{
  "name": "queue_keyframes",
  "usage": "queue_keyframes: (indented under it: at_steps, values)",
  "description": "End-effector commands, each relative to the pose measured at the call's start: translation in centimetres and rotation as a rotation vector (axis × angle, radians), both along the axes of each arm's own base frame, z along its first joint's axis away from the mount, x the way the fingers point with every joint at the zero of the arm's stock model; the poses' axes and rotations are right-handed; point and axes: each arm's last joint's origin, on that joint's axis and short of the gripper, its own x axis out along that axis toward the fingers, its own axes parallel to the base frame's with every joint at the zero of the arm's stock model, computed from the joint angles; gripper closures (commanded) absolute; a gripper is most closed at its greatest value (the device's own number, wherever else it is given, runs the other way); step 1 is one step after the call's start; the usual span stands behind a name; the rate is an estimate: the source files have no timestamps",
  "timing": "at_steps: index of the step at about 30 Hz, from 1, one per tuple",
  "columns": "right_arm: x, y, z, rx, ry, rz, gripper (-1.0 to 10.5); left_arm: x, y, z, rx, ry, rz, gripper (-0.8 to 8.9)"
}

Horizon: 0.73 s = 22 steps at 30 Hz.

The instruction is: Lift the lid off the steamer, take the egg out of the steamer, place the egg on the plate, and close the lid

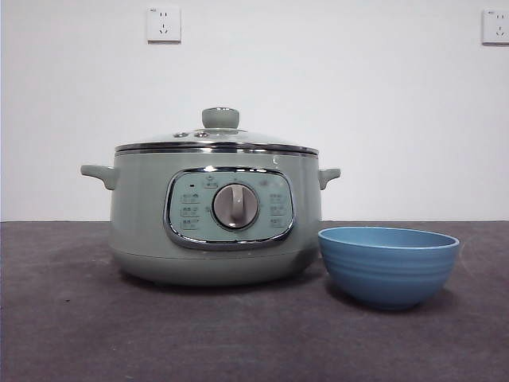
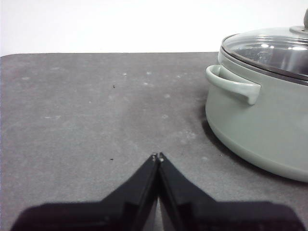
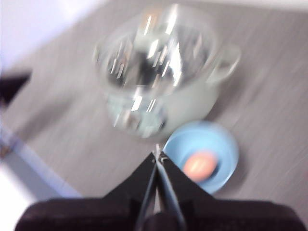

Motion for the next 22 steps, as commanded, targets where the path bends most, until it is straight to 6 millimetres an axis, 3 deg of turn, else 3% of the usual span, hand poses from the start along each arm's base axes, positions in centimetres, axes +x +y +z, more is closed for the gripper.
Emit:
queue_keyframes:
  at_steps: [1, 12, 16, 22]
  values:
    - [-0.1, -1.0, -1.8, 0.014, -0.085, -0.106, 9.5, 0.1, 0.0, -0.4, -0.01, 0.01, 0.006, 8.17]
    - [1.6, -2.9, -12.3, 0.049, -0.288, -0.424, 9.5, 0.1, 0.0, -0.4, -0.01, 0.01, 0.006, 8.17]
    - [2.1, -2.9, -14.3, 0.041, -0.263, -0.431, 9.5, 0.1, 0.0, -0.4, -0.01, 0.01, 0.006, 8.17]
    - [2.3, -2.8, -15.9, 0.032, -0.226, -0.423, 9.5, 0.1, 0.0, -0.4, -0.01, 0.01, 0.006, 8.17]
